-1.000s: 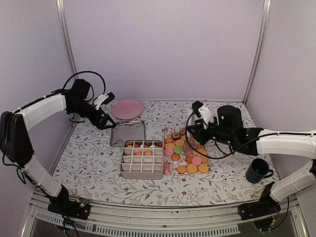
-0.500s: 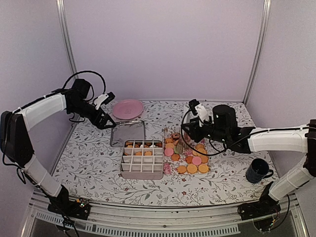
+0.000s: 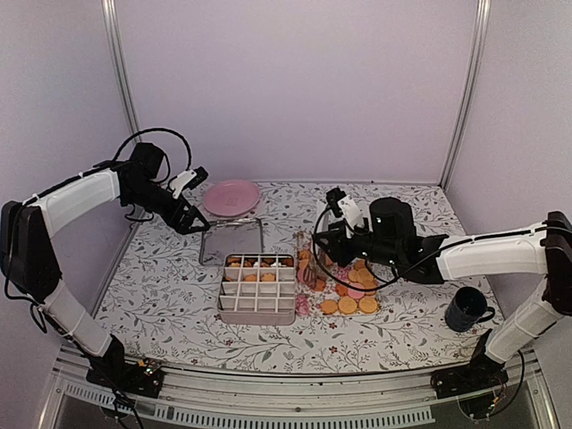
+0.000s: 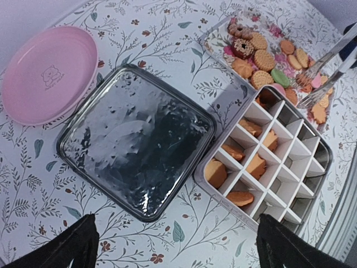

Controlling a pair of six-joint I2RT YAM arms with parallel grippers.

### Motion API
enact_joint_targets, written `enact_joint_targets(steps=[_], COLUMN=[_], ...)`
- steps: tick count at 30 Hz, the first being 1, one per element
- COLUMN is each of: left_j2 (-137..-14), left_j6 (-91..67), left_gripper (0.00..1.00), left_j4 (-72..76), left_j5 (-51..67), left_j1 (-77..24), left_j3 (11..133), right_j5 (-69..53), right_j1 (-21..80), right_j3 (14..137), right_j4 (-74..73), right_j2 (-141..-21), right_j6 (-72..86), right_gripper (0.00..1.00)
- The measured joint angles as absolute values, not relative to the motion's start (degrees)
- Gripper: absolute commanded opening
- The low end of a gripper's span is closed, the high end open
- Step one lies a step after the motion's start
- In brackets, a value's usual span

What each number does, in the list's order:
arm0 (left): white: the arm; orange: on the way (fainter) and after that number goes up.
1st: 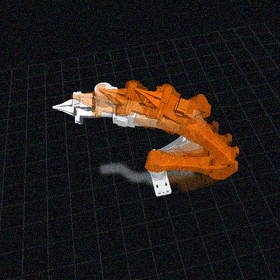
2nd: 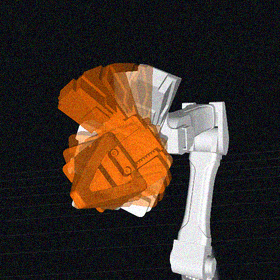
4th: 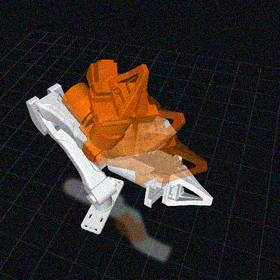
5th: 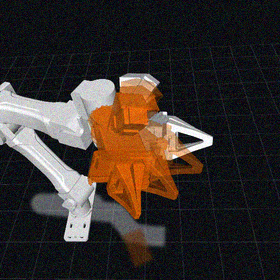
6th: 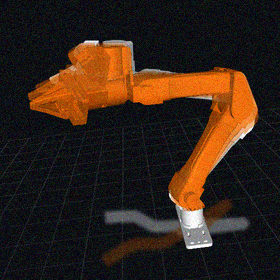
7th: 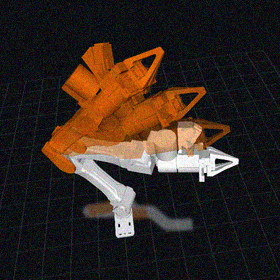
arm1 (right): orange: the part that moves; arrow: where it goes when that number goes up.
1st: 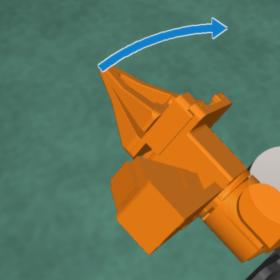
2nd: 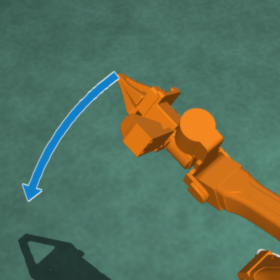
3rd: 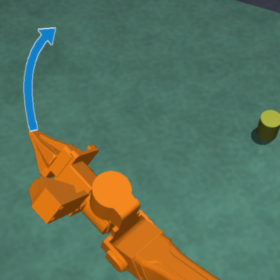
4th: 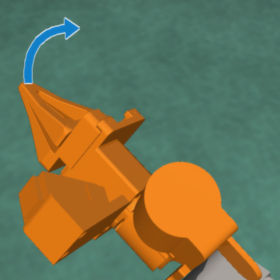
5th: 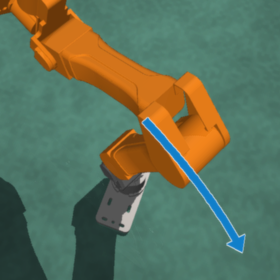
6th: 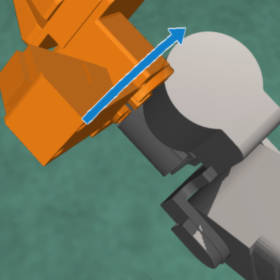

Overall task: Pack the cookies
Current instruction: Pick up the fake cookies from the plate.

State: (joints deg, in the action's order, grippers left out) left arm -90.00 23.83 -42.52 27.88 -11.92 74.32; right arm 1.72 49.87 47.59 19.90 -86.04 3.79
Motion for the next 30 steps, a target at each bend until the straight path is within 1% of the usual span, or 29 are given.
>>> enact_joint_targets(steps=[11,19,30], left_j2=[-90.0,-90.04,-90.96], left_j6=[23.79,23.79,23.75], left_gripper=[0.99,0.99,0.99], left_j4=[-42.83,-43.55,-44.14], left_j5=[27.9,27.92,28.08], left_j1=[-11.92,-11.92,-11.92], left_j3=[74.43,75.79,76.16], right_j5=[10.83,11.62,11.77], right_j1=[51.09,49.74,47.51], right_j3=[48.82,49.34,48.31], right_j4=[23.16,25.45,27.53], right_j2=[-89.78,-92.25,-92.27], right_j6=[1.74,1.48,1.54], right_gripper=[0.4,0.4,0.4])
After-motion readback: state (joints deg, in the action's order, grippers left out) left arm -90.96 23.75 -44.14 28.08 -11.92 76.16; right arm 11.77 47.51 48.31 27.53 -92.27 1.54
